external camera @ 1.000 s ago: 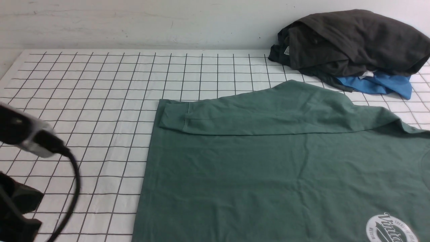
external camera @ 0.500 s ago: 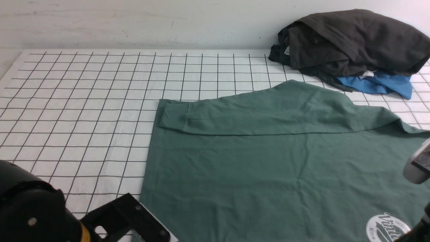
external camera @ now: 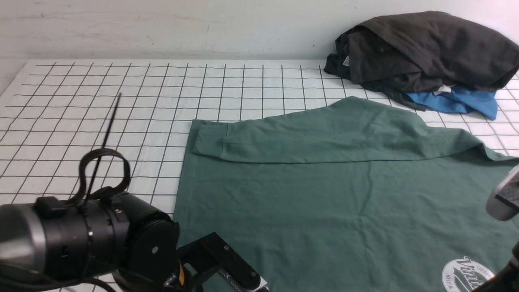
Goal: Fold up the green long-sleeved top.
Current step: Use the left arm to clamp the cuff closest to it, then use the left arm to drag and place the cuff at the centered position on the left edge of the fabric
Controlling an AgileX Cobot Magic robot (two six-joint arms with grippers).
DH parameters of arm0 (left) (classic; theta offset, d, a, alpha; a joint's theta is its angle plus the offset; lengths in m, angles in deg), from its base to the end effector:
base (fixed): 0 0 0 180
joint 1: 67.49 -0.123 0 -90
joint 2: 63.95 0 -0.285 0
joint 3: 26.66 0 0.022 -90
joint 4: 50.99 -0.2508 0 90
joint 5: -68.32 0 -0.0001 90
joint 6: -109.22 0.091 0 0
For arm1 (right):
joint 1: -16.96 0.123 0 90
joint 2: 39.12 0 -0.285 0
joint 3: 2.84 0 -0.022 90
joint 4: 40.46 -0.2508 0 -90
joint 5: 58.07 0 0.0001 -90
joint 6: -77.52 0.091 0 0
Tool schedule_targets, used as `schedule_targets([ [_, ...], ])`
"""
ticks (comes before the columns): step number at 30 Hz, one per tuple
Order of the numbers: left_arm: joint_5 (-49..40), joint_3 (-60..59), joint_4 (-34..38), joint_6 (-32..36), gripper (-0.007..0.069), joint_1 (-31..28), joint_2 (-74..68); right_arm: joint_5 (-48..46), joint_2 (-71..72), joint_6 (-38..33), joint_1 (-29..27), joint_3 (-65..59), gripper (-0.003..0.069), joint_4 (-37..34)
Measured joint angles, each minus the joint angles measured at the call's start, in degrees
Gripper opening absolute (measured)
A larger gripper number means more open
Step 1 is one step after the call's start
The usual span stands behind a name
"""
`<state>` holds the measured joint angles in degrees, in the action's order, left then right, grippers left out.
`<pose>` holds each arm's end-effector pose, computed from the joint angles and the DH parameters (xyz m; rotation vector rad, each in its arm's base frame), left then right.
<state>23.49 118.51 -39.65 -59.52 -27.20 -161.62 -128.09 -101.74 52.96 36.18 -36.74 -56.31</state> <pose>0.1770 -0.1666 0.1623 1.1621 2.8994 -0.2343 0.1265 0.0688 0.2842 -0.9847 2.6981 0.3755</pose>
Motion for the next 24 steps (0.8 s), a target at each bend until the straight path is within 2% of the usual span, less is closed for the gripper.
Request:
schedule_targets([
  [9, 0.18, 0.83, 0.33, 0.0, 0.0449, 0.0, -2.65, 0.55, 0.0, 0.06, 0.0, 0.0, -0.0014, -0.05],
  [14, 0.06, 0.83, 1.44, 0.18, 0.0322, 0.0, -2.65, 1.02, 0.0, 0.06, 0.0, 0.0, -0.0014, -0.05],
  [21, -1.71, 0.83, 1.94, 0.23, 0.0099, 0.0, -2.58, 1.04, 0.0, 0.06, 0.0, 0.0, -0.0014, -0.05],
  [24, -1.93, 0.92, 1.89, 0.23, 0.0046, 0.0, -1.24, 1.04, 0.0, 0.06, 0.0, 0.0, -0.0014, -0.05],
])
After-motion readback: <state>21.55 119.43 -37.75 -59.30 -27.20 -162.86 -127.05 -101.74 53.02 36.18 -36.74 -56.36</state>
